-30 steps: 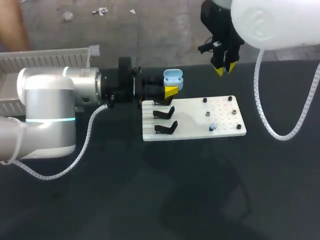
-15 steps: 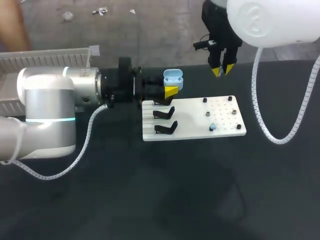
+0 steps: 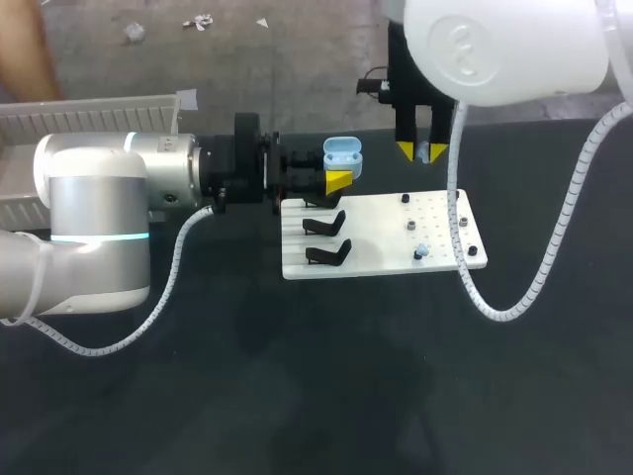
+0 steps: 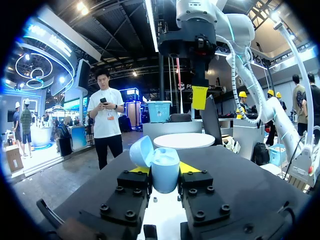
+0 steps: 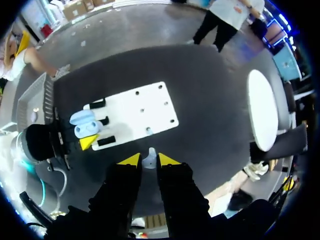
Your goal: Pick up each earbud case from the left stands, insert the matching earbuds, close the lid, and place the case in the box.
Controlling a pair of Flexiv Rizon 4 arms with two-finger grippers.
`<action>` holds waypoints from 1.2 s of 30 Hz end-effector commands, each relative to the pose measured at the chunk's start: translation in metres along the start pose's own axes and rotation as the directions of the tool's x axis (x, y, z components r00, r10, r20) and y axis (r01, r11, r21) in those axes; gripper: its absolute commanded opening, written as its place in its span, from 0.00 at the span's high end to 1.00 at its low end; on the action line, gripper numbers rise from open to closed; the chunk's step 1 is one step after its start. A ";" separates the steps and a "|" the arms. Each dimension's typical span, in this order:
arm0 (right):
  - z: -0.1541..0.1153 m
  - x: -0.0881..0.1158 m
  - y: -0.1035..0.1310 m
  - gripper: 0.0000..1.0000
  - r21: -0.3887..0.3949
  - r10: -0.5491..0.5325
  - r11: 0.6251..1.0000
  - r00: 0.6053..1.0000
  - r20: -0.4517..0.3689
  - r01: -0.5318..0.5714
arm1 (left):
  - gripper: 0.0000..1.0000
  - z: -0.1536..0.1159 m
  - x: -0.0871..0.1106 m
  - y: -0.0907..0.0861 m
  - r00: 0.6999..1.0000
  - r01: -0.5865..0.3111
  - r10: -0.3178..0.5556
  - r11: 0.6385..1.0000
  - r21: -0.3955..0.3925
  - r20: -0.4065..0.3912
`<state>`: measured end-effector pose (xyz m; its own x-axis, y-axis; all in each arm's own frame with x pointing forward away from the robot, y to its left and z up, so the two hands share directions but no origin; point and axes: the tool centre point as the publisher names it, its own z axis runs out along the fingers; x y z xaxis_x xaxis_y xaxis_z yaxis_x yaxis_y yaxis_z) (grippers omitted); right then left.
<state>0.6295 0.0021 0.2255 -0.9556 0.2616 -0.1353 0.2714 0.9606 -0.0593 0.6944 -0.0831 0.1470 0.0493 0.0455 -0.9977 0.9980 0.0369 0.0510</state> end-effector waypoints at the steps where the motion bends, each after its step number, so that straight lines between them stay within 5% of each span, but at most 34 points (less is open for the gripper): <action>1: -0.001 0.000 0.002 1.00 0.044 0.278 0.960 0.960 -0.025 -0.277 | 1.00 0.000 0.001 -0.002 1.000 -0.004 0.004 1.000 -0.006 0.005; 11: -0.001 0.000 0.002 1.00 0.044 0.278 0.960 0.960 -0.025 -0.277 | 1.00 0.000 0.001 -0.002 1.000 -0.004 0.004 1.000 -0.006 0.005; 18: -0.010 -0.007 0.027 1.00 -0.048 0.301 0.952 0.954 -0.007 -0.301 | 1.00 0.000 0.001 -0.002 1.000 -0.004 0.004 1.000 -0.006 0.005; 36: -0.006 -0.016 0.073 1.00 -0.133 0.337 0.936 0.939 0.068 -0.326 | 1.00 0.000 0.001 -0.002 1.000 -0.004 0.004 1.000 -0.006 0.005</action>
<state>0.6623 0.0644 0.2327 -0.7974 0.5656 -0.2103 0.5520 0.8245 0.1245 0.6944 -0.0831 0.1470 0.0492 0.0455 -0.9977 0.9980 0.0369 0.0509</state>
